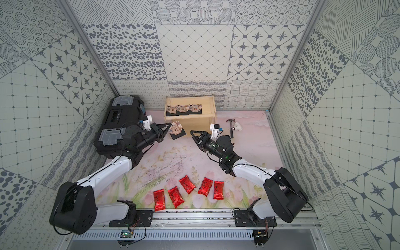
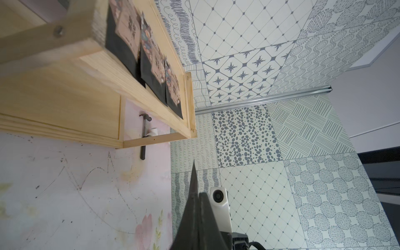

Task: Place the tea bags on the shelf by color
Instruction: Pick up the tea bag from the center of the board.

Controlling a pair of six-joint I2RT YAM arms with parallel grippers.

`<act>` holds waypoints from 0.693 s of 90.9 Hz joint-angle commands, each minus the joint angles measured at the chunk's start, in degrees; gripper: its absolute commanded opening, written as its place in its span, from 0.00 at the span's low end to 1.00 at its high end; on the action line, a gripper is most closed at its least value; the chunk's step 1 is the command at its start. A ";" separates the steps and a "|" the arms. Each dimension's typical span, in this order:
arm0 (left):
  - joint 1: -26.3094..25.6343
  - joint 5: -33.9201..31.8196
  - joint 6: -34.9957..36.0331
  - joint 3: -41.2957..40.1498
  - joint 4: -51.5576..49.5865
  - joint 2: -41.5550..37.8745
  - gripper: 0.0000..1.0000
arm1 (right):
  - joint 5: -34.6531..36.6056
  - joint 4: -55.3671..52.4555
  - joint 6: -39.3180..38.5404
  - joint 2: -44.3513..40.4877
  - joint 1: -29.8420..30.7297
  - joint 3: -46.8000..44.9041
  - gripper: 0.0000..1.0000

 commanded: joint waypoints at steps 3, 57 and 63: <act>-1.93 -4.32 -8.76 3.15 15.73 5.50 0.00 | 0.23 7.12 2.71 3.26 0.82 3.34 0.64; -3.73 -4.43 -11.77 4.22 22.14 9.89 0.00 | -1.21 13.73 5.05 14.19 0.28 13.10 0.34; -3.81 -4.43 -11.70 3.93 22.21 9.69 0.00 | -0.86 14.11 5.14 14.31 -0.11 12.83 0.30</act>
